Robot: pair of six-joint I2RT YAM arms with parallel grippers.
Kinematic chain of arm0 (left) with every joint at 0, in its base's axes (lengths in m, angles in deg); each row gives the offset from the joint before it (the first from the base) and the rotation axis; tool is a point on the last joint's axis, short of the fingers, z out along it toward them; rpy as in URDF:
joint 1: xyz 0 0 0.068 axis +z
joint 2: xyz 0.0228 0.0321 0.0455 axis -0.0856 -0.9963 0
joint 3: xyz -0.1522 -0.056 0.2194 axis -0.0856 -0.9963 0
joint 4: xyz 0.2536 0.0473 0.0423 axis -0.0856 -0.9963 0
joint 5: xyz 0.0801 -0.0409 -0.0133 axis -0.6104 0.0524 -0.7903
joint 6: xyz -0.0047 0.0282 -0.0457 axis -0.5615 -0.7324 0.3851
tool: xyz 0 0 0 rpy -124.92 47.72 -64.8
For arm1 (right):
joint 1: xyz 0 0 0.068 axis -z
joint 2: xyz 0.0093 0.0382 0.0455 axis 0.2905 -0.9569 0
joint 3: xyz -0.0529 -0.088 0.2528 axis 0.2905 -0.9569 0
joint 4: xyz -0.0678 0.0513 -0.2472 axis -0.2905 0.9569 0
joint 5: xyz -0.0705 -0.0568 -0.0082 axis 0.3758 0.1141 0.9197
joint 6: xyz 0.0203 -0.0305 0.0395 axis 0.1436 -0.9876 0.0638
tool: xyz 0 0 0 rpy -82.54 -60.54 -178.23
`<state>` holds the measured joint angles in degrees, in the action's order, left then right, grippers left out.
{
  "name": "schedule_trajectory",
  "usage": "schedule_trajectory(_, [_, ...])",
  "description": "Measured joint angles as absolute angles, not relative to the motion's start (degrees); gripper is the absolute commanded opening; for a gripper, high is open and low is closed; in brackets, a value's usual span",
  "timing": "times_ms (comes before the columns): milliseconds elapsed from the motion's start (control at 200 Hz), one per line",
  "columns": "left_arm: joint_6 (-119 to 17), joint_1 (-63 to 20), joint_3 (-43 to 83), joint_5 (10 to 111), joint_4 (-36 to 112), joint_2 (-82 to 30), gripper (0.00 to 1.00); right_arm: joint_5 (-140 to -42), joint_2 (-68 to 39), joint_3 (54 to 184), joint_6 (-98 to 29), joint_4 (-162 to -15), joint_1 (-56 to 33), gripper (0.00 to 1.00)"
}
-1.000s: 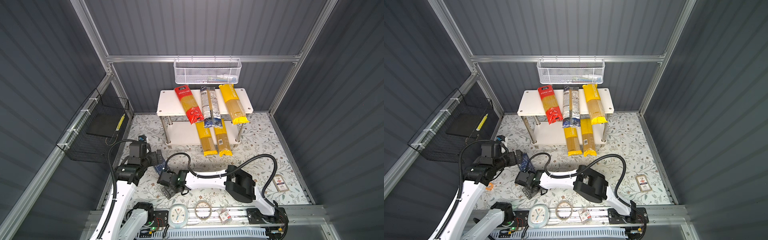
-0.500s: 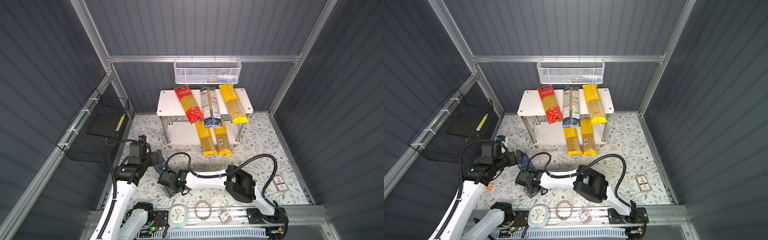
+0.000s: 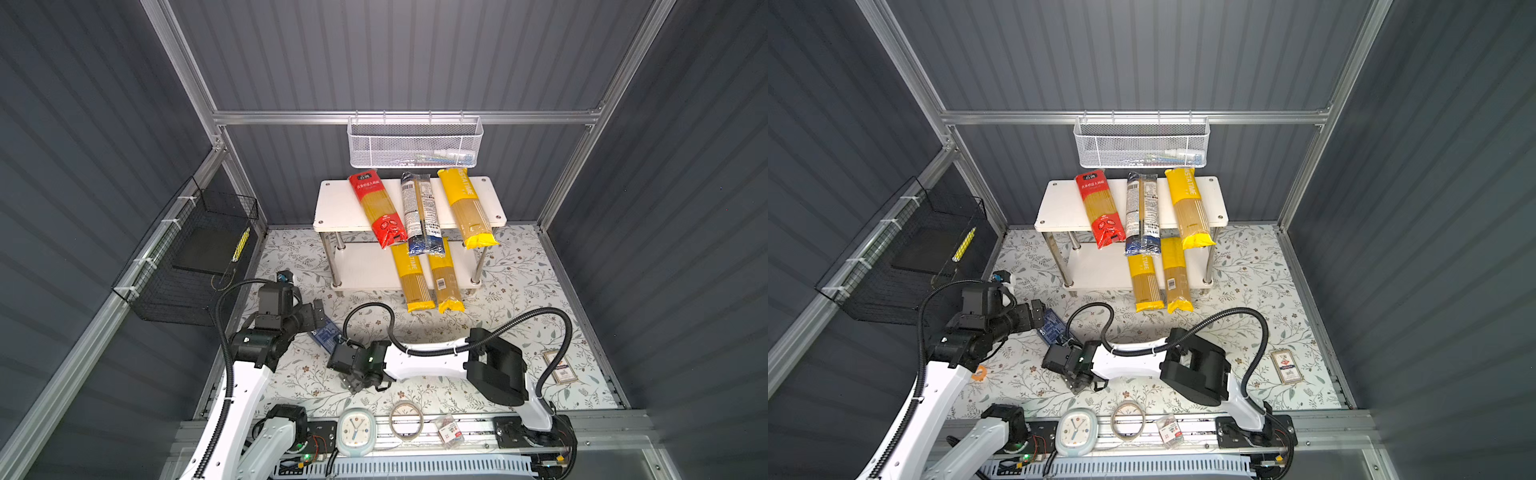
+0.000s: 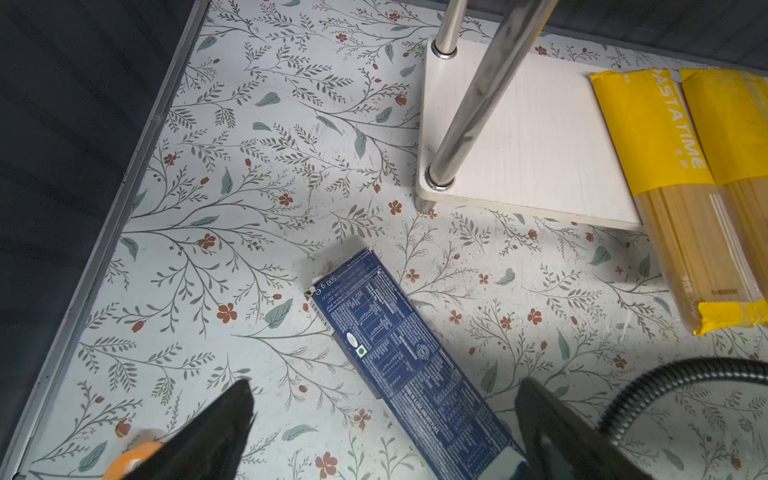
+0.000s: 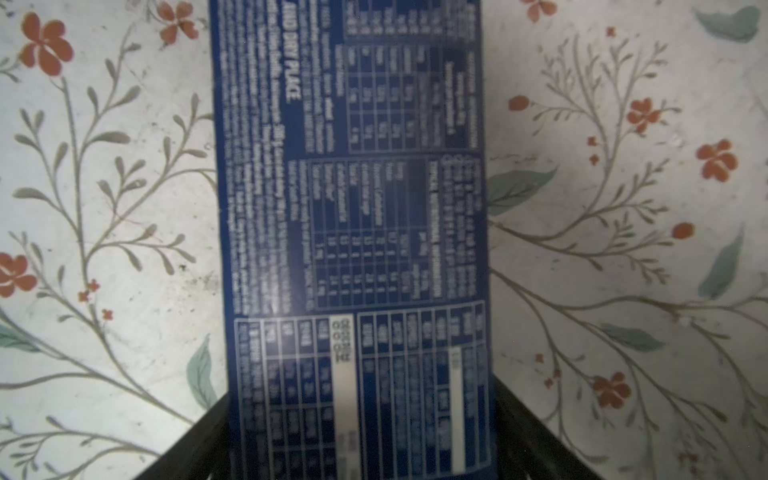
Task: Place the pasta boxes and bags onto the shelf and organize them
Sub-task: 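Lift the blue box and carry it toward the shelf with the right gripper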
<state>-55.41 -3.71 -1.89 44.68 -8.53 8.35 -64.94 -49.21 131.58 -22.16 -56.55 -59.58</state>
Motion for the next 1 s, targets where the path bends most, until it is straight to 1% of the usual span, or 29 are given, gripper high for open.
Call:
schedule_trajectory(175, [-55.41,-3.71,-1.89,44.81,-8.55,8.35,1.0,-63.96,-47.33,129.52,-21.44,-56.49,-59.58,0.78])
schedule_trajectory(350, [-55.5,-3.71,-1.89,44.81,-8.53,8.35,1.0,-62.69,-45.25,127.34,-20.35,-56.4,-59.47,0.74])
schedule_trajectory(585, [-55.61,-3.71,-1.89,44.83,-8.53,8.35,1.0,-60.55,-41.19,123.38,-18.4,-56.03,-58.55,0.72])
schedule_trajectory(1000, [-55.63,-3.71,-1.92,44.83,-8.53,8.35,1.0,-59.06,-29.52,114.27,-16.46,-57.45,-58.27,0.67])
